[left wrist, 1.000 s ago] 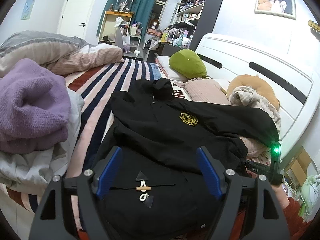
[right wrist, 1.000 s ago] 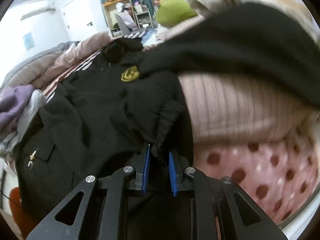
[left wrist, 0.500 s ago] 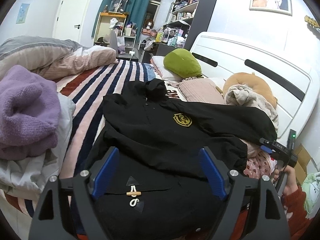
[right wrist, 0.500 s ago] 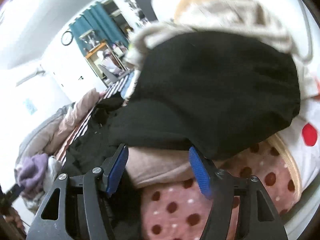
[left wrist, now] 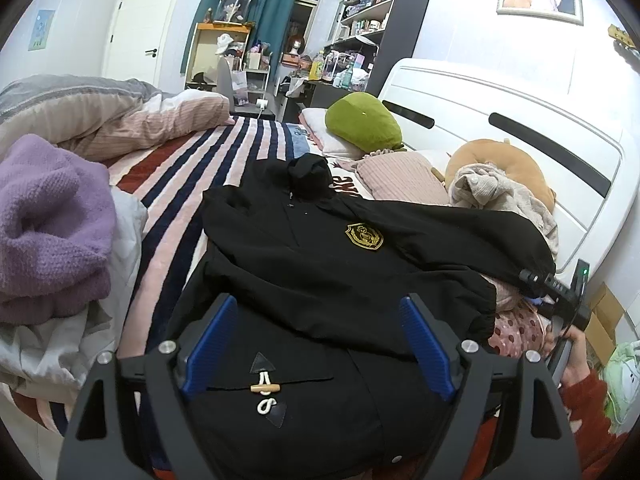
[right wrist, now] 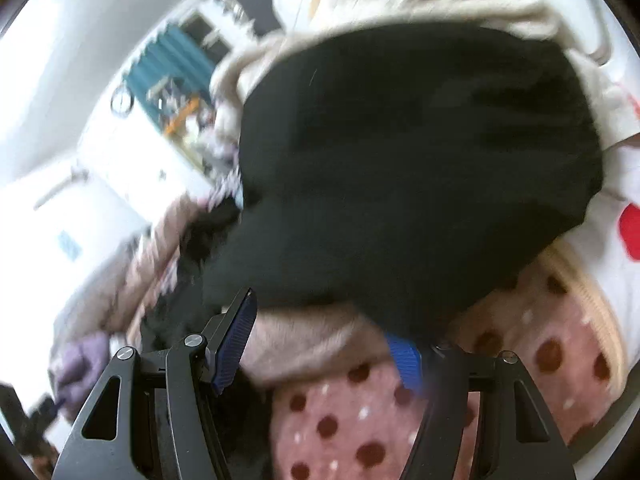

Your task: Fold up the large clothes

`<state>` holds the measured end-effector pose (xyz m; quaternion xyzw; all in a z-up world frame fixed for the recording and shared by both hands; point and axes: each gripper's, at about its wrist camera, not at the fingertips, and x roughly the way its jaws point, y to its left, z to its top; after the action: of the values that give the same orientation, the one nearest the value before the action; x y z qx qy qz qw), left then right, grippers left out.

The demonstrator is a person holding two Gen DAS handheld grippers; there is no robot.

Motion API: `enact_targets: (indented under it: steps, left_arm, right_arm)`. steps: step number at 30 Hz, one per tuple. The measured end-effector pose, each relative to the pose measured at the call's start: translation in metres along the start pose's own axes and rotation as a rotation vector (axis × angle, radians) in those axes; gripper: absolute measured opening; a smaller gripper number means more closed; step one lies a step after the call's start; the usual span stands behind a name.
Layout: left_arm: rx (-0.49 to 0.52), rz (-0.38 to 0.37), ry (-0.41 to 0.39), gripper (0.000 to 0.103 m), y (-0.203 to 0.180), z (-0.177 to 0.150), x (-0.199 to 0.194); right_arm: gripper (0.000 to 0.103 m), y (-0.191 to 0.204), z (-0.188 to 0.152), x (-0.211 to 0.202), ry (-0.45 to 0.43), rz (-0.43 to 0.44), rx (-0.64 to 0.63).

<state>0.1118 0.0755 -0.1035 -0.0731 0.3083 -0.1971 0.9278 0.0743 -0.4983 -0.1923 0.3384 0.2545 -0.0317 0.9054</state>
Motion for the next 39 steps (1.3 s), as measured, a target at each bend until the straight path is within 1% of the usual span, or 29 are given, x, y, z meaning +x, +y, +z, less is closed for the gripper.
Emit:
enact_targets:
  steps: [3,6,7,8,9,10,11,12,14,16,18,20,22,23,24,26,27,29,30,32,34,35,37,39]
  left_arm:
    - [-0.005,0.002,-0.008,0.081,0.001,0.001,-0.001]
    - [-0.011,0.003,-0.008,0.081,0.002,0.002,-0.002]
    - [-0.011,0.002,-0.008,0.081,0.002,0.002,-0.002]
    - [-0.011,0.003,-0.008,0.081,0.002,0.002,-0.002]
    - [-0.009,0.002,-0.009,0.081,0.002,0.002,-0.002]
    - [-0.007,0.002,-0.010,0.081,0.002,0.002,-0.003]
    - [-0.005,0.003,-0.011,0.081,0.001,0.002,-0.003]
    - [-0.005,0.005,-0.013,0.081,0.002,0.002,-0.003]
    - [-0.007,0.005,-0.018,0.081,0.003,0.002,-0.005]
    - [-0.014,0.005,-0.024,0.081,0.006,0.003,-0.007]
    - [-0.021,0.005,-0.028,0.081,0.009,0.003,-0.008]
    - [-0.025,0.003,-0.031,0.081,0.011,0.002,-0.009]
    - [-0.029,-0.001,-0.035,0.081,0.012,0.002,-0.011]
    - [-0.030,-0.003,-0.038,0.081,0.013,0.001,-0.012]
    - [-0.032,-0.004,-0.040,0.081,0.014,0.001,-0.012]
    - [-0.039,-0.009,-0.043,0.081,0.016,0.001,-0.013]
    - [-0.041,-0.010,-0.044,0.081,0.016,0.001,-0.014]
    - [-0.043,-0.008,-0.044,0.081,0.018,0.000,-0.015]
    - [-0.043,-0.006,-0.045,0.081,0.018,-0.001,-0.016]
    - [-0.045,-0.004,-0.047,0.081,0.020,-0.002,-0.020]
    - [-0.049,0.005,-0.050,0.081,0.024,-0.003,-0.024]
    - [-0.051,0.011,-0.050,0.081,0.026,-0.004,-0.025]
    - [-0.056,0.025,-0.051,0.081,0.030,-0.004,-0.028]
    - [-0.064,0.029,-0.053,0.081,0.033,-0.006,-0.029]
  right_arm:
    - [0.060,-0.006,0.017,-0.007,-0.081,-0.013,0.015]
    - [0.052,-0.001,0.028,-0.006,-0.118,-0.002,-0.001]
    - [0.048,0.002,0.031,-0.004,-0.118,-0.004,-0.014]
    - [0.037,0.005,0.033,-0.001,-0.115,-0.018,-0.028]
    - [0.030,0.009,0.034,0.002,-0.110,-0.039,-0.040]
    - [0.012,0.011,0.035,0.005,-0.106,-0.050,-0.046]
    - [0.005,0.014,0.035,0.010,-0.096,-0.065,-0.046]
    - [0.005,0.017,0.036,0.011,-0.093,-0.074,-0.047]
    - [0.003,0.026,0.037,0.009,-0.119,-0.087,-0.074]
    - [0.002,0.046,0.038,0.003,-0.165,-0.064,-0.116]
    - [0.002,0.068,0.038,-0.006,-0.208,0.003,-0.161]
    - [0.002,0.097,0.039,-0.014,-0.223,0.090,-0.227]
    - [0.001,0.128,0.032,-0.018,-0.222,0.163,-0.301]
    - [0.001,0.149,0.025,-0.018,-0.210,0.215,-0.361]
    - [0.001,0.164,0.018,-0.017,-0.191,0.252,-0.404]
    - [0.001,0.198,-0.003,-0.008,-0.120,0.330,-0.498]
    - [0.001,0.217,-0.021,0.002,-0.058,0.366,-0.556]
    - [0.001,0.246,-0.060,0.025,0.075,0.400,-0.661]
    - [0.001,0.258,-0.082,0.042,0.153,0.400,-0.702]
    - [0.002,0.268,-0.128,0.080,0.319,0.384,-0.739]
    - [0.003,0.269,-0.162,0.110,0.454,0.351,-0.741]
    - [0.005,0.265,-0.178,0.127,0.527,0.337,-0.734]
    - [0.007,0.255,-0.204,0.146,0.596,0.300,-0.740]
    - [0.008,0.243,-0.219,0.145,0.616,0.275,-0.742]
